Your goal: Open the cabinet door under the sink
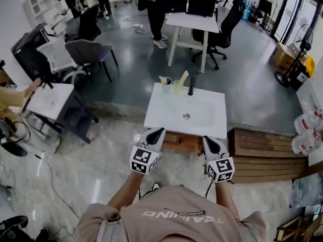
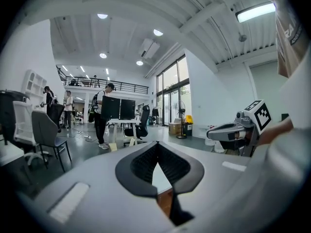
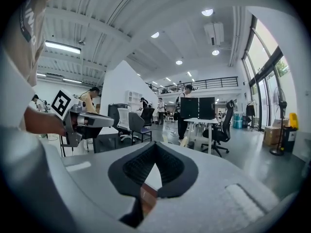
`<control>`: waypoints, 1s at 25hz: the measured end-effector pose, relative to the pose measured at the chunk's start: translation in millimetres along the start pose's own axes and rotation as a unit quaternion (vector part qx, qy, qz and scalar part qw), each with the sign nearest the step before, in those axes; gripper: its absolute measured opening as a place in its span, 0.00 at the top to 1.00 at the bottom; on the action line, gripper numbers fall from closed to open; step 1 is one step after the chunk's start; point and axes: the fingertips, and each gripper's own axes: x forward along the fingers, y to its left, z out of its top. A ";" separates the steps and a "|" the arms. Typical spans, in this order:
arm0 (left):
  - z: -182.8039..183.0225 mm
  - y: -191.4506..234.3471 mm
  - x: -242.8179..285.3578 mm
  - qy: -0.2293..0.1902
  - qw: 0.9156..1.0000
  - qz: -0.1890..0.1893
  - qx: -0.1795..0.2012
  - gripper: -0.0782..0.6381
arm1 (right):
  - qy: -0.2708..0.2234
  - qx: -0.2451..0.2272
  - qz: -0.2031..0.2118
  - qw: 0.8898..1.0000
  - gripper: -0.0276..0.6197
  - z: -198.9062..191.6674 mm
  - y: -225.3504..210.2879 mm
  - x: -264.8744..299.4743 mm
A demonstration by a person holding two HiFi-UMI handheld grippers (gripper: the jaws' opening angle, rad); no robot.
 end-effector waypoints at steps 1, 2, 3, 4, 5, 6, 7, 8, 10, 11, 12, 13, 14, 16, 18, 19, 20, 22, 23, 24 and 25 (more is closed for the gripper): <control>-0.7 2.5 -2.0 0.003 1.000 0.002 0.001 0.87 | -0.002 0.000 0.000 1.000 0.96 0.5 0.8 -0.5; -1.2 5.0 -3.4 0.007 1.000 0.004 0.002 0.87 | -0.005 0.000 -0.001 1.000 0.96 2.2 1.4 -0.2; -1.7 6.9 -4.5 0.010 1.000 0.006 0.001 0.87 | -0.008 0.000 -0.001 1.000 0.96 4.7 2.0 0.0; -2.0 7.3 -5.6 0.013 1.000 0.007 0.000 0.87 | -0.010 0.001 -0.001 1.000 0.96 7.2 2.7 -0.5; -2.1 5.8 -6.7 0.015 1.000 0.006 0.000 0.87 | -0.013 0.001 -0.001 1.000 0.96 9.5 3.4 -2.0; -1.5 2.9 -7.6 0.015 1.000 0.004 0.001 0.87 | -0.015 0.000 -0.001 1.000 0.96 11.8 3.8 -3.9; -0.4 -0.3 -7.6 0.014 1.000 0.002 0.003 0.87 | -0.018 -0.003 -0.001 1.000 0.96 14.5 3.7 -5.4; 1.4 -3.0 -6.6 0.013 1.000 -0.001 0.006 0.87 | -0.021 -0.006 -0.001 1.000 0.96 17.5 3.0 -5.8; 5.0 -6.9 -3.0 0.010 1.000 -0.007 0.010 0.87 | -0.027 -0.011 0.000 1.000 0.96 23.1 1.4 -4.1; 5.6 -9.1 -1.7 0.010 1.000 -0.011 0.012 0.87 | -0.028 -0.011 0.001 1.000 0.96 24.4 1.3 -3.6; 5.6 -11.6 -0.8 0.011 1.000 -0.016 0.015 0.87 | -0.029 -0.009 0.001 1.000 0.96 24.6 1.4 -4.1; 5.6 -14.1 -0.3 0.011 1.000 -0.020 0.017 0.87 | -0.028 -0.008 0.001 1.000 0.96 24.1 1.5 -5.3; 5.8 -15.8 0.1 0.011 1.000 -0.022 0.019 0.87 | -0.026 -0.007 0.001 1.000 0.96 23.2 1.7 -6.6; 7.3 -16.4 0.5 0.010 1.000 -0.022 0.019 0.87 | -0.022 -0.005 0.003 1.000 0.96 20.2 2.1 -8.7; 9.4 -16.0 1.0 0.008 1.000 -0.021 0.019 0.87 | -0.018 0.000 0.002 1.000 0.96 17.2 0.2 -11.3; 10.3 -16.3 1.7 0.008 1.000 -0.022 0.018 0.87 | -0.018 0.003 -0.001 1.000 0.96 16.4 -1.9 -13.1; 10.7 -16.7 2.5 0.008 1.000 -0.023 0.017 0.87 | -0.018 0.007 -0.004 1.000 0.96 15.9 -4.3 -14.6; 10.6 -17.7 3.9 0.007 1.000 -0.026 0.014 0.87 | -0.020 0.013 -0.009 1.000 0.96 15.7 -8.2 -16.2; 10.5 -18.5 4.2 0.007 1.000 -0.027 0.013 0.87 | -0.021 0.014 -0.010 1.000 0.96 16.1 -9.0 -16.7; 10.6 -19.8 3.8 0.007 1.000 -0.028 0.013 0.87 | -0.023 0.014 -0.010 1.000 0.96 16.9 -9.0 -17.3; 11.0 -21.4 3.0 0.006 0.999 -0.029 0.012 0.87 | -0.024 0.013 -0.009 1.000 0.96 17.8 -8.5 -18.1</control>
